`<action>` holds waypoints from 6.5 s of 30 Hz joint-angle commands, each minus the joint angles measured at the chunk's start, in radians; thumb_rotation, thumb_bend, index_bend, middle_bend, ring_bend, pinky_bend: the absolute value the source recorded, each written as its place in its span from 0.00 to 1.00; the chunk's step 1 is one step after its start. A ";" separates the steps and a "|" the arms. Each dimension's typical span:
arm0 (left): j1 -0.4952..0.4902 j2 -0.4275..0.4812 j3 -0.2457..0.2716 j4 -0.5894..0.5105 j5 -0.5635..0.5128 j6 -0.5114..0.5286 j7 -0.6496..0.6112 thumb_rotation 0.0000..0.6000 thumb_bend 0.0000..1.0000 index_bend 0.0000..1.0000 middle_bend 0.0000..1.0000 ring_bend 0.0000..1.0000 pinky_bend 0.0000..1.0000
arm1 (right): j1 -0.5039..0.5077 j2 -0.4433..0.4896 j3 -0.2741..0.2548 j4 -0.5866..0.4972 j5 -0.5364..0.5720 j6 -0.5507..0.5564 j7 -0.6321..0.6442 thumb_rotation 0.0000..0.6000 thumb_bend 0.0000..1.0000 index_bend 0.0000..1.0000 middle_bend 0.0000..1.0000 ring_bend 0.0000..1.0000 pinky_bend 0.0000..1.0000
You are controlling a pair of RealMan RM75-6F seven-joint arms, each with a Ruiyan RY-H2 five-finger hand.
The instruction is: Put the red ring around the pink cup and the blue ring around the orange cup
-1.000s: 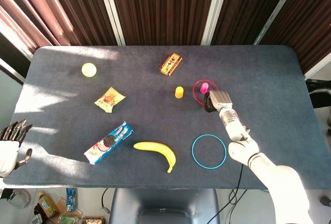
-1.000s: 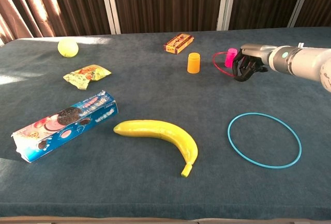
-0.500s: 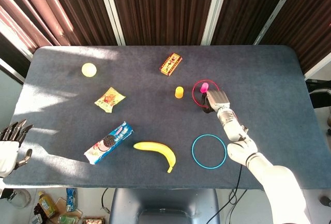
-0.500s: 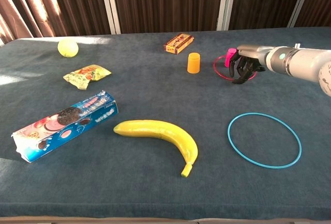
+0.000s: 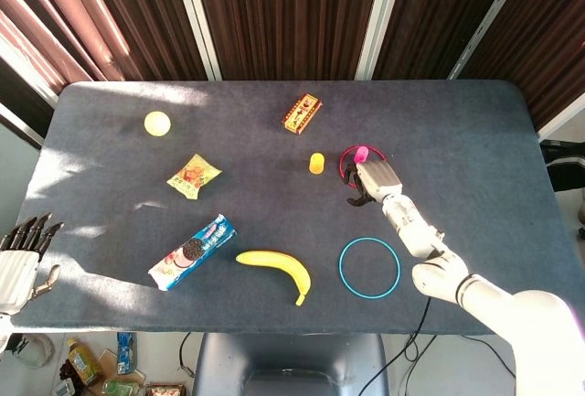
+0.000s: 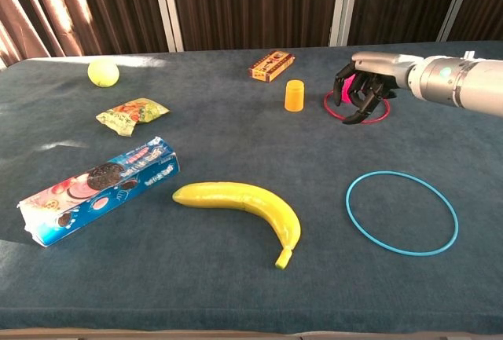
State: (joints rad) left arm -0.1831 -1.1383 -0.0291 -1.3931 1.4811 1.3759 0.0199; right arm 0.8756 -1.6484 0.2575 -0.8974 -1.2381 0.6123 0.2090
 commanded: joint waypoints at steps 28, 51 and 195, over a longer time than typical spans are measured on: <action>0.003 0.015 -0.030 -0.002 -0.043 0.004 0.015 1.00 0.40 0.14 0.00 0.00 0.15 | -0.304 0.467 -0.330 -0.815 -0.148 0.200 -0.301 1.00 0.41 0.65 0.87 1.00 1.00; 0.004 0.016 -0.032 0.002 -0.045 0.001 -0.004 1.00 0.40 0.14 0.00 0.00 0.15 | -0.304 0.409 -0.347 -0.736 -0.152 0.155 -0.283 1.00 0.44 0.66 0.87 1.00 1.00; 0.008 -0.001 0.001 0.058 0.008 0.001 -0.064 1.00 0.40 0.14 0.00 0.00 0.15 | 0.166 -0.242 -0.029 0.363 -0.061 -0.098 0.099 1.00 0.37 0.66 0.89 1.00 1.00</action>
State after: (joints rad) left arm -0.1750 -1.1388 -0.0279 -1.3347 1.4888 1.3763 -0.0442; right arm 1.0421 -1.8915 0.2297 -0.5339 -1.2983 0.5133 0.3083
